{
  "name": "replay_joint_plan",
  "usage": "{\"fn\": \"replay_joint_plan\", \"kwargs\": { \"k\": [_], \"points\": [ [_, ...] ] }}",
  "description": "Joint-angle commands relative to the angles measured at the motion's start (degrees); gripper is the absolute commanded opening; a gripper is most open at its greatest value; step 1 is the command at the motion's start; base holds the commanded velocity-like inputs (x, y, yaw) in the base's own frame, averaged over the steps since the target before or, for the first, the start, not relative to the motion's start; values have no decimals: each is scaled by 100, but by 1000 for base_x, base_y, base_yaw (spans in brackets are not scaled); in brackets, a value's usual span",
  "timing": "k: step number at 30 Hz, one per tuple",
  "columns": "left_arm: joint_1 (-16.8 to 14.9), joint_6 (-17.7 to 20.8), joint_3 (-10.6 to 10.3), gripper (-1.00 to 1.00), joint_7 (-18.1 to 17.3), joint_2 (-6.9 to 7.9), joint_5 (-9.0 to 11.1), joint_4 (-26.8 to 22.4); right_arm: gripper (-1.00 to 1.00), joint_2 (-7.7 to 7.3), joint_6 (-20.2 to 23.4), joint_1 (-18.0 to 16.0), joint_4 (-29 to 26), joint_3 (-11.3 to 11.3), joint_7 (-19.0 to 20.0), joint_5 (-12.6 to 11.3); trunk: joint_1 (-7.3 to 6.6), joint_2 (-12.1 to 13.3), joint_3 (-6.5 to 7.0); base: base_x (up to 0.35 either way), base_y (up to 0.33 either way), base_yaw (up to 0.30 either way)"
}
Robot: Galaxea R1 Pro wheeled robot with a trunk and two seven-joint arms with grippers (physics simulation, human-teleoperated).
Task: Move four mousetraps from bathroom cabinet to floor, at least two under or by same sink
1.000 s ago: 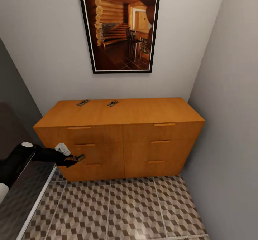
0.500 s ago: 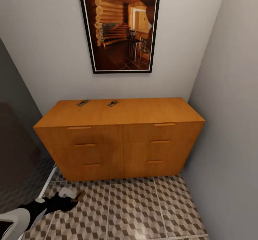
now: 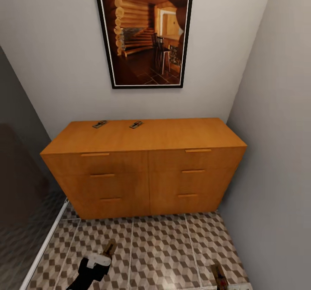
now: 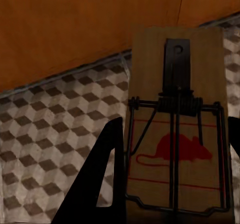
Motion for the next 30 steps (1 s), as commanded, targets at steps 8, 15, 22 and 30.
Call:
{"fn": "replay_joint_plan", "kwargs": {
  "k": [8, 15, 22, 30],
  "points": [
    [419, -860, 8, -100, 1949, -246, -35, 24, -100, 19, 483, -18, -410, 4, -27, 47, 0, -3, -5, 0, 0, 0],
    [673, -1573, 10, -100, 2244, -247, -30, 24, -100, 2, 159, -17, -416, 32, 8, 50, 0, -3, -5, 0, 0, 0],
    [784, -1648, 10, -100, 2258, -263, 74, 21, -100, -3, -48, -17, -364, 31, 8, 56, 0, -3, -5, 0, 0, 0],
    [796, -1627, 18, -100, 2251, -260, 527, 21, -100, -3, -58, -17, -352, 39, 8, 57, 0, -3, -5, 0, 0, 0]
  ]
}}
